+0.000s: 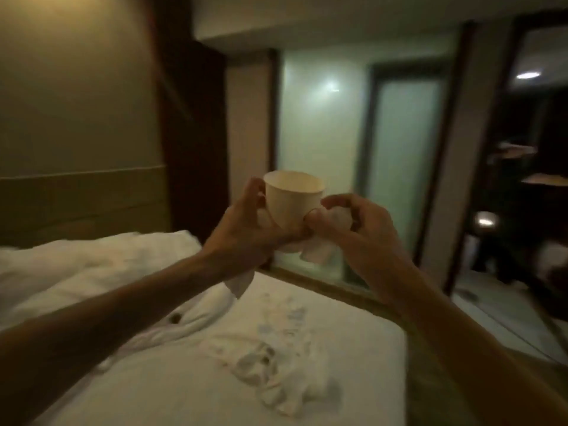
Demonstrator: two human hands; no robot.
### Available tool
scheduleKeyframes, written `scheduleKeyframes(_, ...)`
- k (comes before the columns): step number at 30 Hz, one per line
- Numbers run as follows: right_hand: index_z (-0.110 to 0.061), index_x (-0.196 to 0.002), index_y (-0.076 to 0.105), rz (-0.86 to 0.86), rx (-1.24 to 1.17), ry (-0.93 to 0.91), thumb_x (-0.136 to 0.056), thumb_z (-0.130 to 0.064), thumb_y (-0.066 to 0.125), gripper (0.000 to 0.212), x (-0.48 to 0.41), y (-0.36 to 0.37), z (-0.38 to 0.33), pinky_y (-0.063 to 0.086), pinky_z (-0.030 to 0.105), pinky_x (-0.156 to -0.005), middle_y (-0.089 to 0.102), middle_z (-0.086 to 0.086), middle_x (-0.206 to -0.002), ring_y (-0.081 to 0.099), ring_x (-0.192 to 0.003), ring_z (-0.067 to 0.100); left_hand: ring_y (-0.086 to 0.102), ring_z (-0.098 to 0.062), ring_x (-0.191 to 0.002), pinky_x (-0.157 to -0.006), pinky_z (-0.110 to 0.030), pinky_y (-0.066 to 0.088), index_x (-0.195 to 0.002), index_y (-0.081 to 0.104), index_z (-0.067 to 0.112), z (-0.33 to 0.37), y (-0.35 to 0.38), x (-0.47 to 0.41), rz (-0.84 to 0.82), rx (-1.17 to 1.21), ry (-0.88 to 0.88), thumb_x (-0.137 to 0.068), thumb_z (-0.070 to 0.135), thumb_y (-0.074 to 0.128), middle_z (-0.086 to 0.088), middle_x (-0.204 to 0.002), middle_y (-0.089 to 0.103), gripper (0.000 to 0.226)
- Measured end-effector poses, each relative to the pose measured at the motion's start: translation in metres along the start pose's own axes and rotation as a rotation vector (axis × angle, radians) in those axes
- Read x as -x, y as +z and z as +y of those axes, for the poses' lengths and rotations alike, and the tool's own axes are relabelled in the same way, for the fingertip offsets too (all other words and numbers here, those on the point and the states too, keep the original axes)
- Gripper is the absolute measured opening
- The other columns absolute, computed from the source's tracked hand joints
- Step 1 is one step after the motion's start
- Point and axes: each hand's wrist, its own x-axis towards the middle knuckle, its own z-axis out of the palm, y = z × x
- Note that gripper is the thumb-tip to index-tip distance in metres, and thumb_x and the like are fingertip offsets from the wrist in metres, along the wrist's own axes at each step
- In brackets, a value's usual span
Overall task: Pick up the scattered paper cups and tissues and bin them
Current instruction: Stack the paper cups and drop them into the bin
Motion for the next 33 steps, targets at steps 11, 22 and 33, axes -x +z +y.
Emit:
scheduleKeyframes(11,-0.024,-0.102,0.066,-1.143,-0.515,0.188,-0.061,-0.028,0.089,0.047,0.159,0.286,-0.010,0.061,0.040,-0.077,0.072,-0.002,-0.109,0.071,-0.100,0.019,0.066,0.008,-0.096,-0.062,-0.016,0.056,-0.120,0.050,0.047,0.015,-0.214,0.341,0.565,-0.104,-0.646,-0.062,0.047,0.085,0.028,-0.106,0.067,0.068)
scheduleKeyframes(22,-0.018,-0.112,0.063,-1.346,-0.483,0.414,-0.086,-0.016,0.071,0.027,0.294,0.532,0.012,0.060,0.032,-0.073,0.067,0.004,-0.110,0.070,-0.097,0.018,0.070,-0.024,-0.091,-0.048,-0.021,0.050,-0.119,0.059,0.040,-0.067,-0.322,0.536,1.042,0.026,-0.896,-0.062,0.063,0.079,0.002,-0.108,0.071,0.065)
scheduleKeyframes(33,-0.021,-0.108,0.065,-1.234,-0.392,0.729,-0.083,-0.032,0.069,0.028,0.310,0.678,0.083,0.058,0.024,-0.066,0.073,-0.004,-0.100,0.072,-0.091,0.015,0.073,-0.015,-0.086,-0.057,-0.020,0.053,-0.129,0.056,0.019,-0.209,-0.436,0.565,0.857,0.278,-1.193,-0.076,0.055,0.069,-0.003,-0.108,0.072,0.065)
